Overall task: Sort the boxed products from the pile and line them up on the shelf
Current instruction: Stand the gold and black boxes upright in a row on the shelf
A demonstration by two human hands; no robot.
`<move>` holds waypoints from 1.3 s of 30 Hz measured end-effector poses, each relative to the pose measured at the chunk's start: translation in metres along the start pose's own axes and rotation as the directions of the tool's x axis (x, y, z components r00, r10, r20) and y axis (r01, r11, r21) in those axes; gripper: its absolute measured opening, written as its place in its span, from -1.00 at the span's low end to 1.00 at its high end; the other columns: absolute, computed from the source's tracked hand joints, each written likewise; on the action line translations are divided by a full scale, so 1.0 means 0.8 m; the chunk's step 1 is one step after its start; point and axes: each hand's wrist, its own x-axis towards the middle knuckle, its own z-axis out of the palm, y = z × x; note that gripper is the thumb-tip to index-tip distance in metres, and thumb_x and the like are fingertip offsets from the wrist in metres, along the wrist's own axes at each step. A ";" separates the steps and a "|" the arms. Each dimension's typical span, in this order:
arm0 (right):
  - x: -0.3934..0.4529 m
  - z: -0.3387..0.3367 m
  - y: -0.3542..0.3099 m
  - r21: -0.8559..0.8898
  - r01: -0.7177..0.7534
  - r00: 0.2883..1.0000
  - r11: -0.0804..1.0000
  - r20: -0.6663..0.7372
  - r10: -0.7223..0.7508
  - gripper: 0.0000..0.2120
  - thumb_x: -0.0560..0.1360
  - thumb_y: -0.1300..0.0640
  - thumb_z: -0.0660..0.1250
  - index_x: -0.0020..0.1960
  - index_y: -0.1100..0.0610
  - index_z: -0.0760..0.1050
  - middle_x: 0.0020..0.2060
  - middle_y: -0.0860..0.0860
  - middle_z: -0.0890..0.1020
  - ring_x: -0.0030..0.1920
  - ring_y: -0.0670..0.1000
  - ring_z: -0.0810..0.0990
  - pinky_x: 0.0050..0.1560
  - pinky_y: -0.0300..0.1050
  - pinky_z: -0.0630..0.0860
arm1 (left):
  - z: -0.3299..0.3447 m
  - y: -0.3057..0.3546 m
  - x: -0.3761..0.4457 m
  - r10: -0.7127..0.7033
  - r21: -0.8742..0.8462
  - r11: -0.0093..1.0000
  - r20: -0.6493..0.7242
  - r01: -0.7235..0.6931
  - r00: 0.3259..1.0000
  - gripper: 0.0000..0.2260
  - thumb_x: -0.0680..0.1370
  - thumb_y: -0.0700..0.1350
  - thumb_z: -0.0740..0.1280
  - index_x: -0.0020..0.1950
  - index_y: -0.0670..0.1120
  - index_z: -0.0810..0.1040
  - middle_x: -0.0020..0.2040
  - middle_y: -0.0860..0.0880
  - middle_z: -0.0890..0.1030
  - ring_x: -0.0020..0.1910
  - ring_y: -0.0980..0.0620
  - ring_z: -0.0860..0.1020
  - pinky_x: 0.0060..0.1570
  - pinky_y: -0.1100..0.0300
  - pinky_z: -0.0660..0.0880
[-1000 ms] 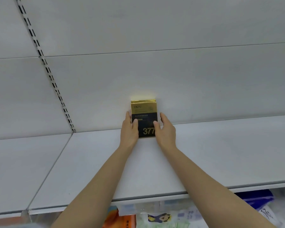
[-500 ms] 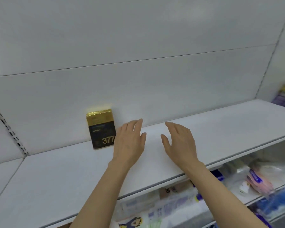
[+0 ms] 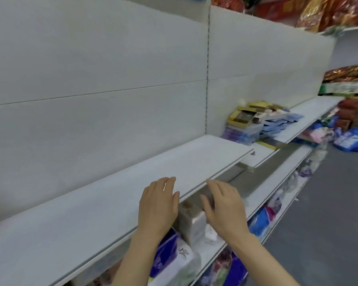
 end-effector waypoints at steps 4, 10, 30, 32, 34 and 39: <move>0.009 -0.025 0.081 -0.078 -0.070 0.997 0.994 0.008 0.071 -0.63 0.50 0.00 0.26 0.21 0.16 0.57 0.07 0.01 0.64 0.05 0.04 0.59 0.13 -0.05 0.49 | 0.055 0.059 0.039 0.079 -0.028 0.996 -0.001 -0.079 0.997 -0.71 0.49 -0.05 0.30 0.19 -0.06 0.60 0.07 0.00 0.64 -0.08 -0.04 0.60 -0.12 0.09 0.55; 0.028 -0.024 0.198 -0.176 -0.207 0.978 0.962 -0.025 0.206 -0.64 0.42 0.13 0.48 0.19 0.18 0.58 0.04 0.02 0.66 0.03 0.07 0.64 0.07 -0.04 0.55 | 0.139 0.132 0.125 0.151 -0.107 0.984 0.061 -0.144 0.987 -0.68 0.41 -0.12 0.50 0.15 -0.05 0.62 0.02 0.02 0.66 -0.12 -0.02 0.61 -0.16 0.12 0.54; 0.162 0.013 0.538 -0.256 -0.293 0.956 0.921 -0.052 0.289 -0.63 0.42 0.16 0.45 0.20 0.19 0.56 0.01 0.03 0.66 0.01 0.08 0.64 0.00 -0.03 0.57 | 0.373 0.327 0.359 0.232 -0.188 0.963 0.211 -0.194 0.950 -0.72 0.56 -0.07 0.31 0.27 -0.04 0.55 0.11 0.00 0.62 0.03 -0.06 0.56 -0.04 0.07 0.49; 0.178 0.018 0.579 -0.231 -0.278 0.959 0.932 -0.016 0.283 -0.64 0.45 0.13 0.42 0.23 0.18 0.54 0.05 0.02 0.65 0.06 0.06 0.62 0.05 -0.02 0.57 | 0.393 0.346 0.381 0.181 -0.185 0.973 0.219 -0.141 0.959 -0.71 0.59 -0.06 0.27 0.31 -0.04 0.52 0.17 0.00 0.60 0.10 -0.06 0.55 0.02 0.06 0.48; 0.194 0.019 0.617 -0.208 -0.252 0.965 0.945 0.013 0.260 -0.64 0.47 0.13 0.41 0.24 0.17 0.54 0.07 0.01 0.65 0.09 0.06 0.61 0.10 -0.01 0.55 | 0.414 0.369 0.403 0.104 -0.184 0.981 0.239 -0.060 0.966 -0.69 0.61 -0.04 0.23 0.35 -0.02 0.49 0.24 0.01 0.57 0.16 -0.03 0.52 0.09 0.08 0.47; 0.231 0.014 0.708 -0.204 -0.190 0.977 0.960 0.059 0.205 -0.63 0.47 0.14 0.41 0.26 0.18 0.53 0.08 0.02 0.64 0.09 0.07 0.60 0.12 -0.01 0.53 | 0.484 0.434 0.448 -0.111 -0.113 0.980 0.371 0.164 0.922 -0.66 0.65 0.00 0.16 0.40 -0.03 0.43 0.33 -0.03 0.51 0.25 -0.05 0.49 0.10 0.07 0.44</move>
